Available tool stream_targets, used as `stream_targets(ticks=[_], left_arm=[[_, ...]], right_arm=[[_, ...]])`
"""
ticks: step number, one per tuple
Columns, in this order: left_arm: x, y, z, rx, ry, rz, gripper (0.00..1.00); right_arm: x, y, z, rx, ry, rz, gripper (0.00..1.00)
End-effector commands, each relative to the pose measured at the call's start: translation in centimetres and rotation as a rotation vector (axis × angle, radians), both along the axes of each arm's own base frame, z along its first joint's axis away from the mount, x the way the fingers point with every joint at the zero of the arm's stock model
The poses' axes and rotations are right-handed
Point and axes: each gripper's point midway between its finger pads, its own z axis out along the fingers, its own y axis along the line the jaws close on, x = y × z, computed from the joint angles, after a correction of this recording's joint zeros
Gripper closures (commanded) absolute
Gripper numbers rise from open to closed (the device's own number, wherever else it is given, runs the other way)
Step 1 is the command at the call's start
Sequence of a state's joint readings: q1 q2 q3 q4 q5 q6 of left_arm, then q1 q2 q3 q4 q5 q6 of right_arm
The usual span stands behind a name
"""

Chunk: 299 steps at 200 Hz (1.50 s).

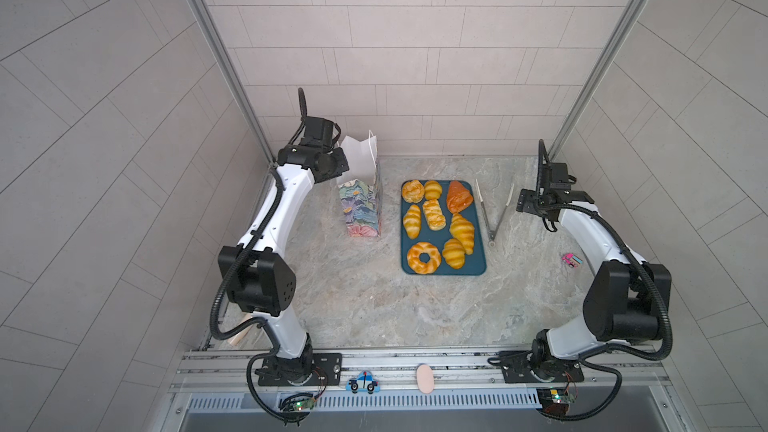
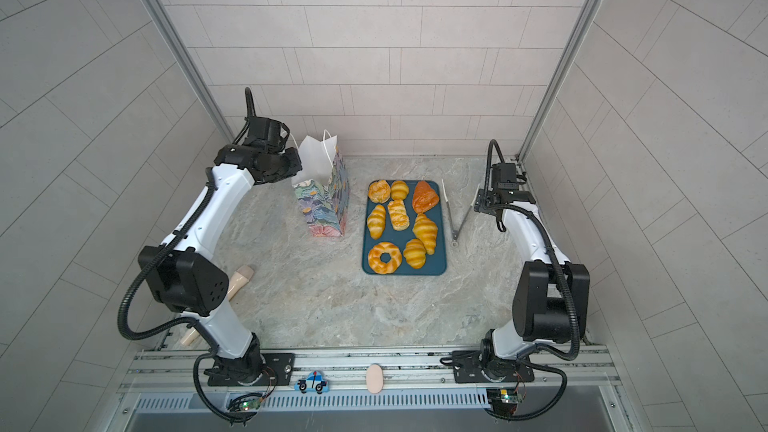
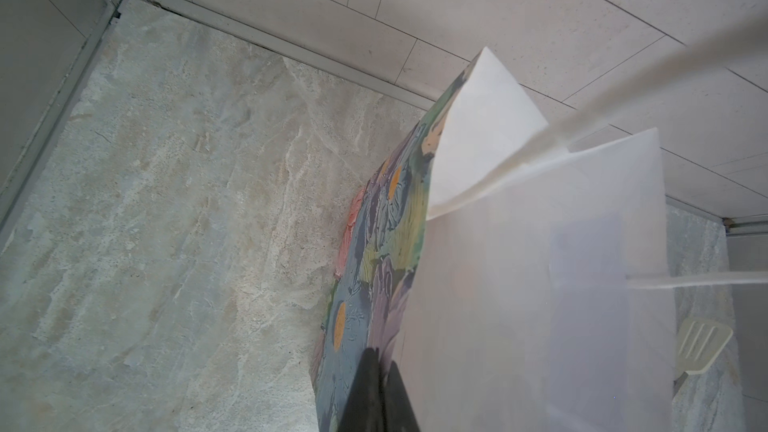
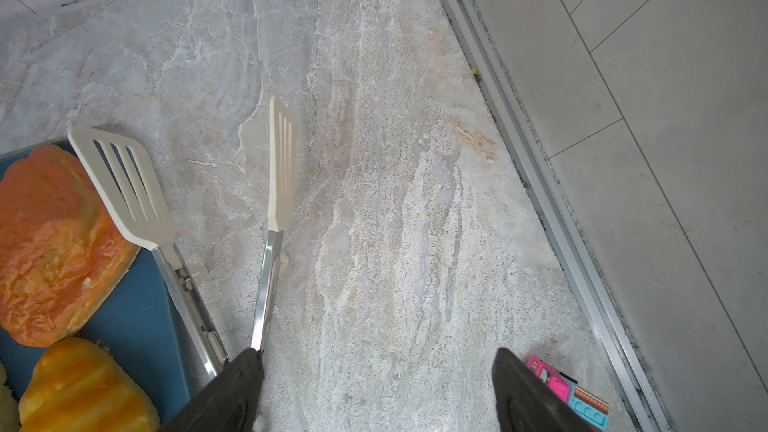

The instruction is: Place the fake bread into the paper bag

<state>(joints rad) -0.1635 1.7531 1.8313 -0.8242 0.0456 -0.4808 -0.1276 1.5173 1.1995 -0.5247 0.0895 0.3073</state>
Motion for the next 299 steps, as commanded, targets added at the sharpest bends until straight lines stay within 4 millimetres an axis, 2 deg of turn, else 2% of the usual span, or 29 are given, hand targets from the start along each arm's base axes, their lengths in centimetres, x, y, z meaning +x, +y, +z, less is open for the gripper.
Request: stream_targets(ticks=[1, 70, 100, 112, 164, 203, 242, 282, 299], left_arm=[[-0.1, -0.5, 0.1, -0.009, 0.014, 0.040, 1.00], [-0.3, -1.2, -0.1, -0.039, 0.033, 0.069, 1.00], [-0.5, -1.1, -0.1, -0.021, 0.034, 0.061, 0.96], [-0.6, -1.1, 0.0, -0.025, 0.034, 0.058, 0.89], [-1.2, -0.4, 1.3, 0.000, -0.011, 0.068, 0.45], [-2.6, 0.8, 3.7, 0.059, -0.096, 0.090, 0.23], [-4.6, 1.6, 5.8, 0.186, -0.181, 0.120, 0.11], [-6.5, 1.0, 8.2, 0.294, -0.288, 0.142, 0.00], [-7.2, 0.6, 9.1, 0.315, -0.329, 0.149, 0.00]], right_arm=[[-0.5, 0.0, 0.6, 0.011, -0.021, -0.013, 0.12], [-0.9, 0.8, -1.5, 0.068, 0.024, -0.006, 0.17], [-0.8, 1.4, -2.9, 0.107, 0.057, 0.005, 0.23], [-0.8, 1.6, -3.5, 0.125, 0.077, 0.001, 0.25], [-0.3, 2.6, -6.0, 0.228, 0.121, -0.043, 0.33], [0.5, 3.3, -7.2, 0.264, 0.146, -0.054, 0.37], [1.7, 4.8, -7.9, 0.280, 0.172, -0.028, 0.39], [3.0, 5.6, -8.7, 0.288, 0.199, -0.033, 0.42], [3.1, 5.4, -9.2, 0.279, 0.223, -0.052, 0.43]])
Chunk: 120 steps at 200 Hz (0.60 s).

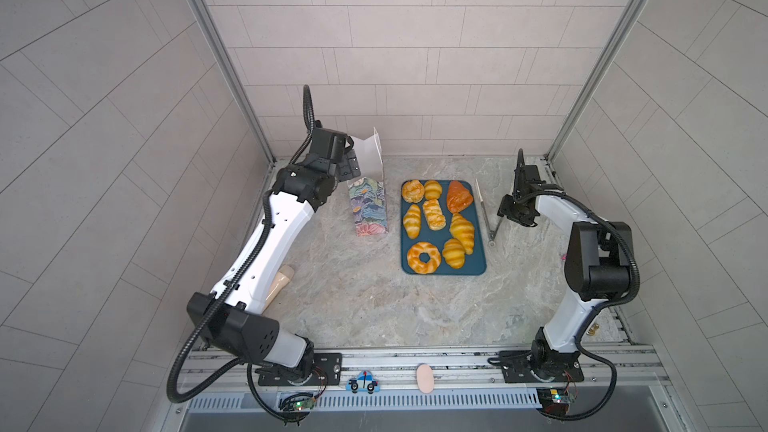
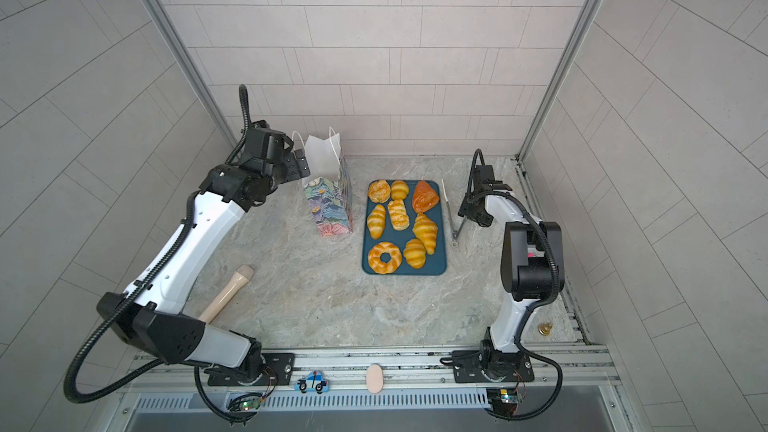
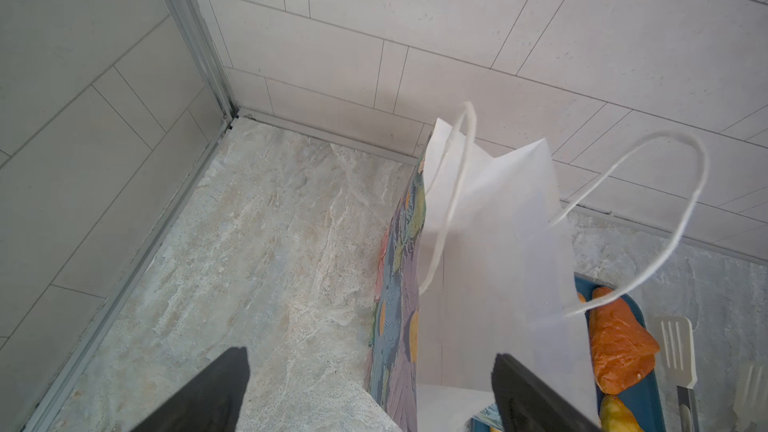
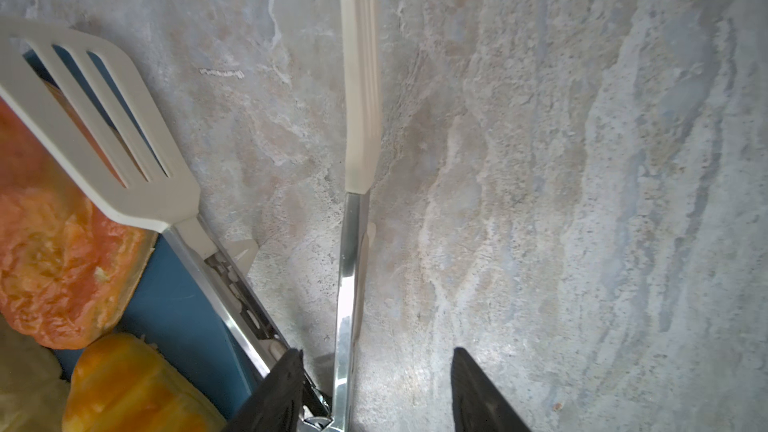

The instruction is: Place the fake bread into the paper bag

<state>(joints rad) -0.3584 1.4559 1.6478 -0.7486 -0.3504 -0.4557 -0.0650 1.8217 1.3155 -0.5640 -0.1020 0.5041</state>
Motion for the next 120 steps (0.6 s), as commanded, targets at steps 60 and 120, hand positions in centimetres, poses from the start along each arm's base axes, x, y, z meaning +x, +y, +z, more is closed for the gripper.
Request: stream_targets(ticks=[60, 120], left_arm=[[-2.0, -2.9, 4.6, 0.278, -0.208, -0.046, 0.00], [-1.6, -5.9, 6.1, 0.341, -0.238, -0.114, 0.00]], right_arm=[[0.6, 0.0, -2.2, -0.011, 0.111, -0.023, 0.53], [0.8, 0.0, -3.4, -0.020, 0.156, -0.017, 0.60]])
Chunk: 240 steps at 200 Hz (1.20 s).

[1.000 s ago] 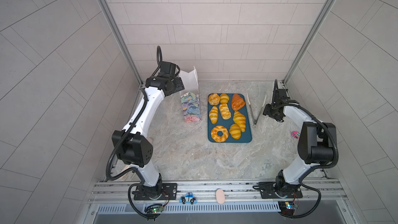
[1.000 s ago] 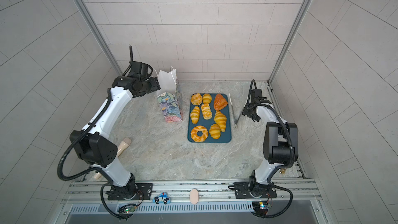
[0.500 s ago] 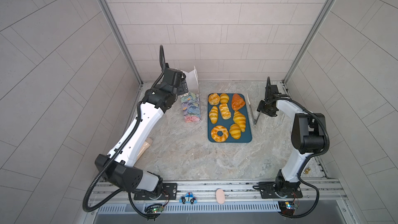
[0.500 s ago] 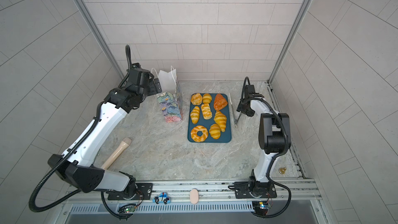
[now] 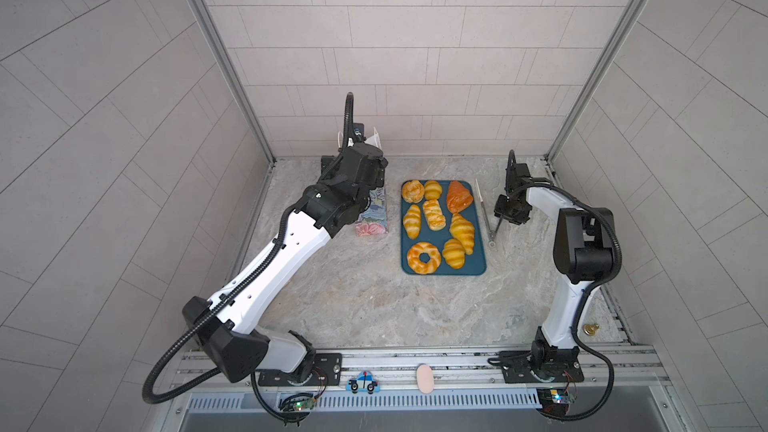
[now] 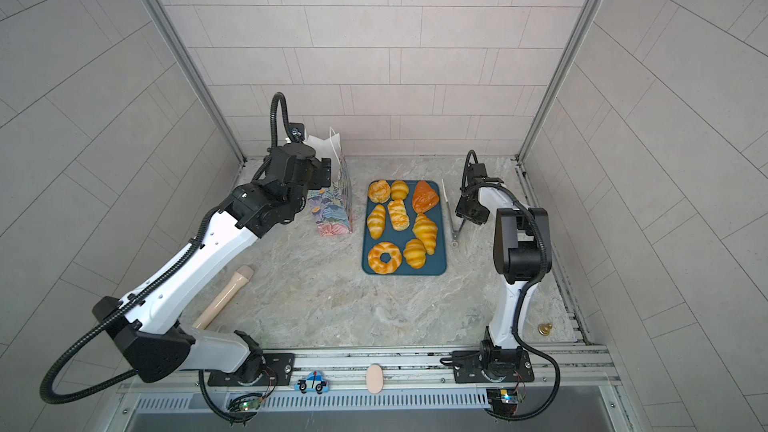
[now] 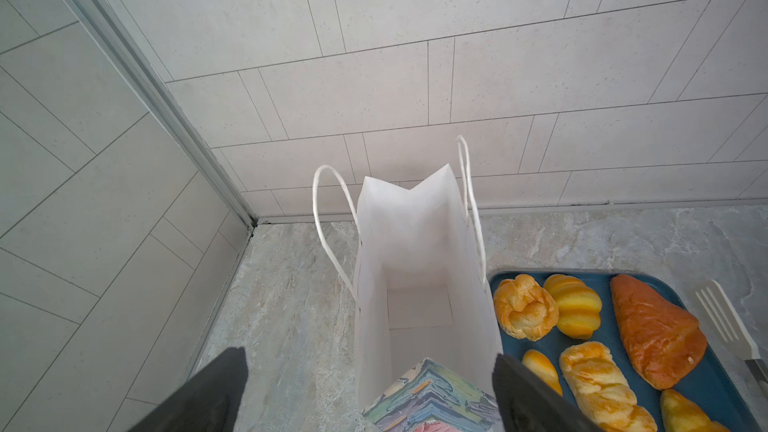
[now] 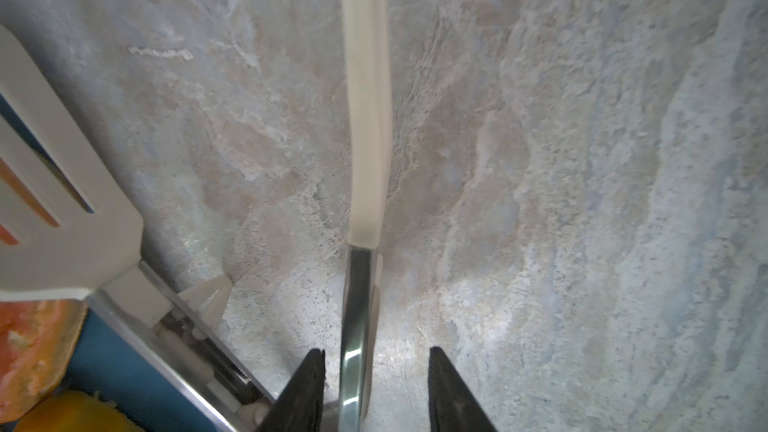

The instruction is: Place the fake bread into the paper bag

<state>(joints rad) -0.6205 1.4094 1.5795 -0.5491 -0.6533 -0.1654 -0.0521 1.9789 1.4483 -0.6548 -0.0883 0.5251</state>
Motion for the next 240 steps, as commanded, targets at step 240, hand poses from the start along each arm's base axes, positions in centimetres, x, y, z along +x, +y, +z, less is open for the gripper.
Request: stream_targets(ticks=[240], left_arm=[[5.3, -14.1, 1.7, -0.301, 0.113, -0.494, 0.00]], right_arm=[[3.5, 4.1, 15.0, 0.280, -0.305, 0.204, 1.00]])
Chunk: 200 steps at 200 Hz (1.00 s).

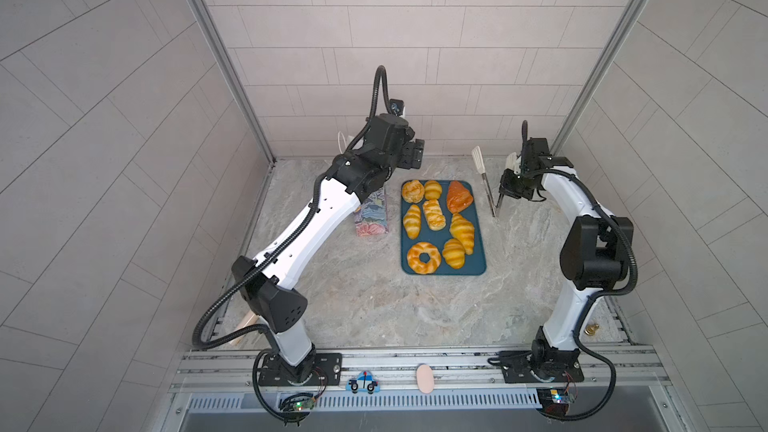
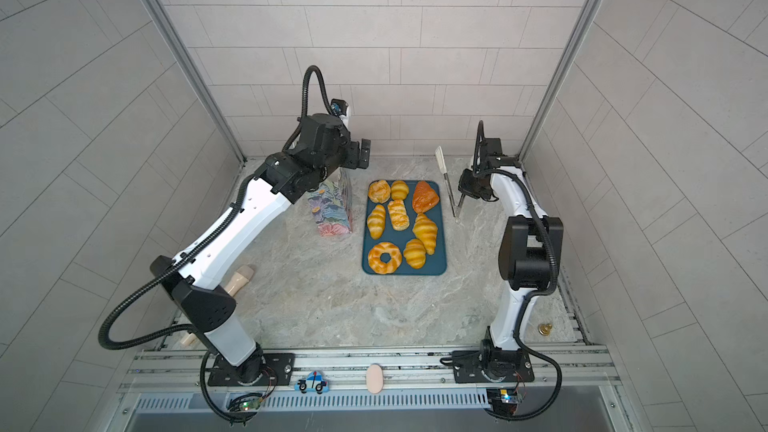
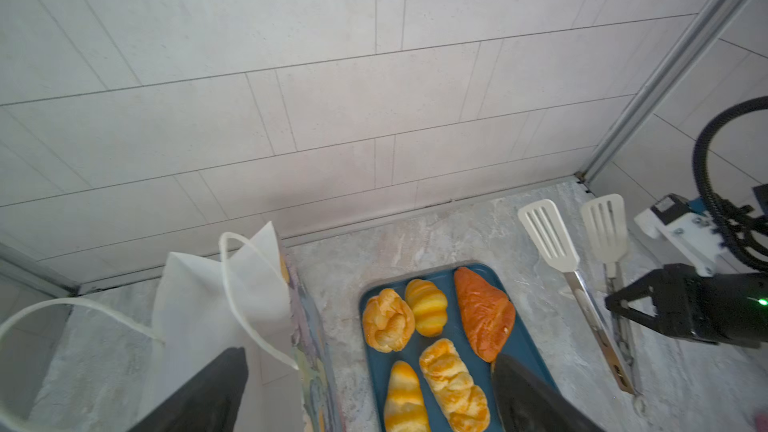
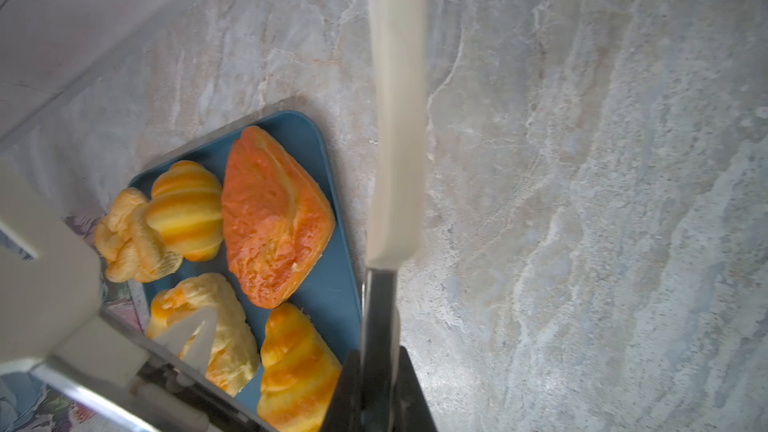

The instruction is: Place the fake bread into the paper bag

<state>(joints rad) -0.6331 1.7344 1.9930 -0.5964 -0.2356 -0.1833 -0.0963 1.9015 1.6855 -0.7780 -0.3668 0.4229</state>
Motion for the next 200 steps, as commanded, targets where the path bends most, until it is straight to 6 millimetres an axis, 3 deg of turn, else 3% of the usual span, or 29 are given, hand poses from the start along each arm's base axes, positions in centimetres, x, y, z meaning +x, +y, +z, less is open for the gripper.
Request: stream_targets(ticks=[1, 27, 71, 97, 151, 200], left_arm=[[0.2, -2.1, 0.5, -0.111, 0.049, -0.116, 0.00], [1.0, -4.1, 0.2, -0.165, 0.094, -0.197, 0.00], [1.0, -8.4, -1.4, -0.255, 0.185, -0.360, 0.03], [0.7, -10.7, -1.9, -0.323, 0.221, -0.451, 0.05], [0.6, -12.3, -1.8, -0.360, 0.228, -0.504, 0.06], [1.7, -13.4, -1.5, -0.440, 0.216, -0.564, 0.09]], right_arm=[[0.0, 1.7, 4.2, 0.082, -0.088, 0.047, 1.00], [0.8, 3.0, 6.0, 0.138, -0.139, 0.070, 1.00], [2.0, 7.4, 9.3, 0.292, -0.233, 0.211, 1.00], [1.9, 8.7, 11.0, 0.355, -0.272, 0.271, 1.00], [1.1, 11.0, 14.3, 0.501, -0.335, 0.395, 1.00], [-0.2, 12.5, 14.8, 0.609, -0.307, 0.475, 1.00]])
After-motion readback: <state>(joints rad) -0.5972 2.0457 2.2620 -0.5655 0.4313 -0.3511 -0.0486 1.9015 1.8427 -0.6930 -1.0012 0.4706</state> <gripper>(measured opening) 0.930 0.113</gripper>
